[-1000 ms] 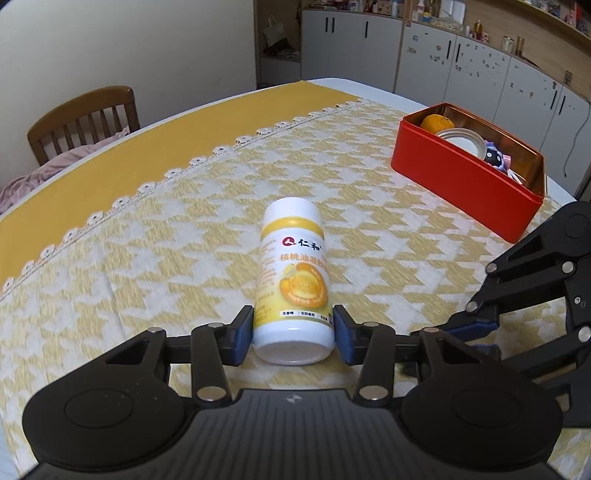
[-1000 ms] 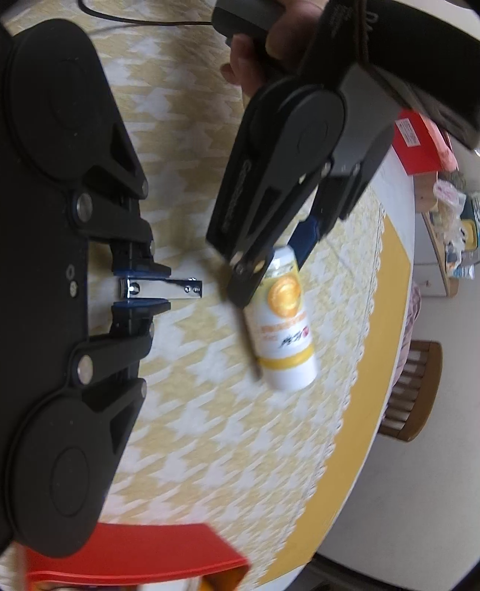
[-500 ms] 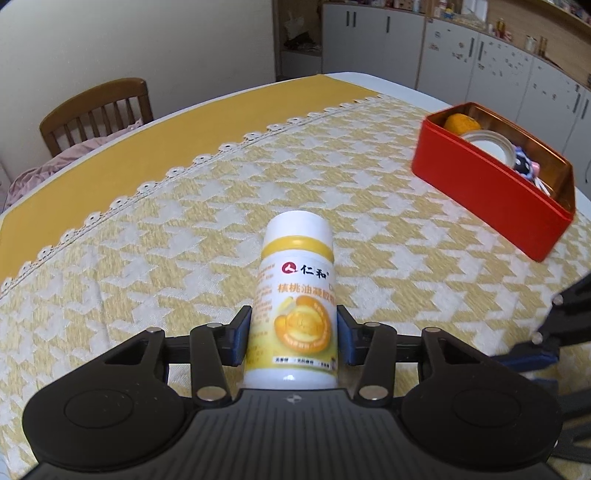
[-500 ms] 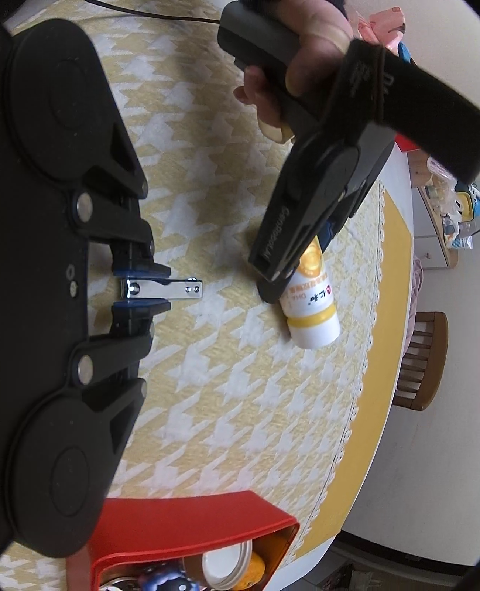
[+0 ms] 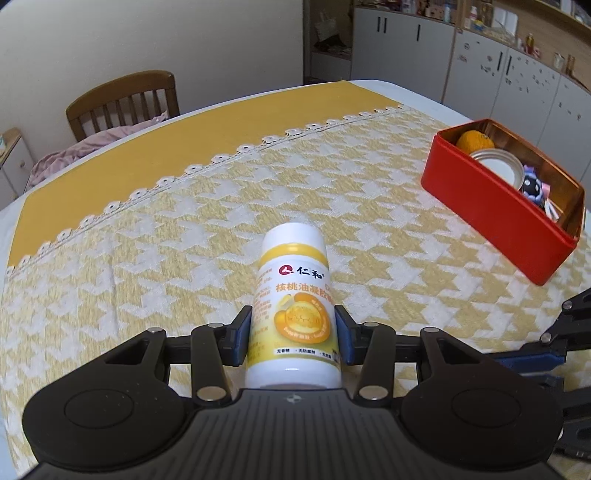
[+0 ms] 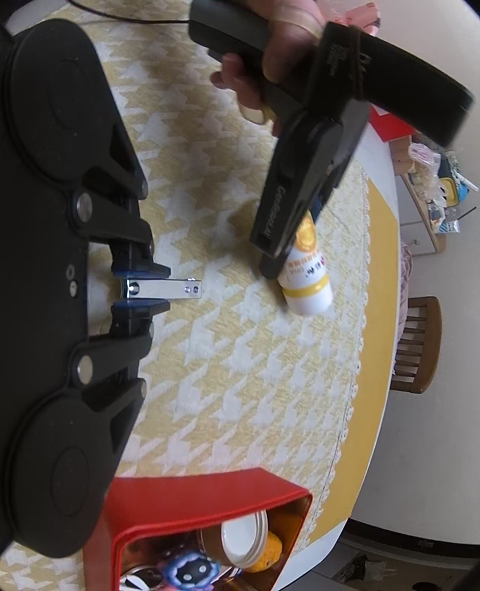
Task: Organize rigid objects
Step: 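Carry the clipper and white bottle over the red tin with both tools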
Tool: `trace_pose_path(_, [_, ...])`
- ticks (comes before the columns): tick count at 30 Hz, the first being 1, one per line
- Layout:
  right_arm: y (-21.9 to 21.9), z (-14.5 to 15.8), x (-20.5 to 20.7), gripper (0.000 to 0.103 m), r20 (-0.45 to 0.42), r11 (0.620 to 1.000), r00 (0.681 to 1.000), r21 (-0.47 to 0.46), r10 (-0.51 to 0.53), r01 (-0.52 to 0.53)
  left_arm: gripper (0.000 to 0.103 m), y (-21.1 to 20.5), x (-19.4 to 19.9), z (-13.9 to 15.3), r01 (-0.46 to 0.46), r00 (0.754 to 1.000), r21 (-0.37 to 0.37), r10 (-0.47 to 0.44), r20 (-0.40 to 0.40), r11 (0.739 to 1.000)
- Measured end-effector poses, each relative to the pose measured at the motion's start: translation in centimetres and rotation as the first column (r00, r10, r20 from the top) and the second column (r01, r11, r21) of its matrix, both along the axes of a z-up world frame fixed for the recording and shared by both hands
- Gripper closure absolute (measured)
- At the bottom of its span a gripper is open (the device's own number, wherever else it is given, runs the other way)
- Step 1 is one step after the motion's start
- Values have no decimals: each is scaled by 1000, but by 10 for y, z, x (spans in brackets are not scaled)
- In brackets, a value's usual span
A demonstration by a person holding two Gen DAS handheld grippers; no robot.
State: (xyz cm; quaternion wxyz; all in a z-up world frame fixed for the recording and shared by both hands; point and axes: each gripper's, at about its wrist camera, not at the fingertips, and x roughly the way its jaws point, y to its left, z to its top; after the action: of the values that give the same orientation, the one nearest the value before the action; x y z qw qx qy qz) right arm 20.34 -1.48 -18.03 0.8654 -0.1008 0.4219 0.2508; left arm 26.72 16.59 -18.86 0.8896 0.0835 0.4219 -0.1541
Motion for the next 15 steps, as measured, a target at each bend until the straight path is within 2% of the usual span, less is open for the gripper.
trace_pose_path(8, [-35, 27, 1, 93, 18, 997, 1000, 72, -16, 15, 59, -3, -21, 19, -92, 996, -36, 92, 4, 995])
trace_pose_path(15, [-75, 54, 2, 93, 42, 992, 999, 121, -34, 29, 59, -17, -39, 36, -124, 991, -37, 125, 39, 992])
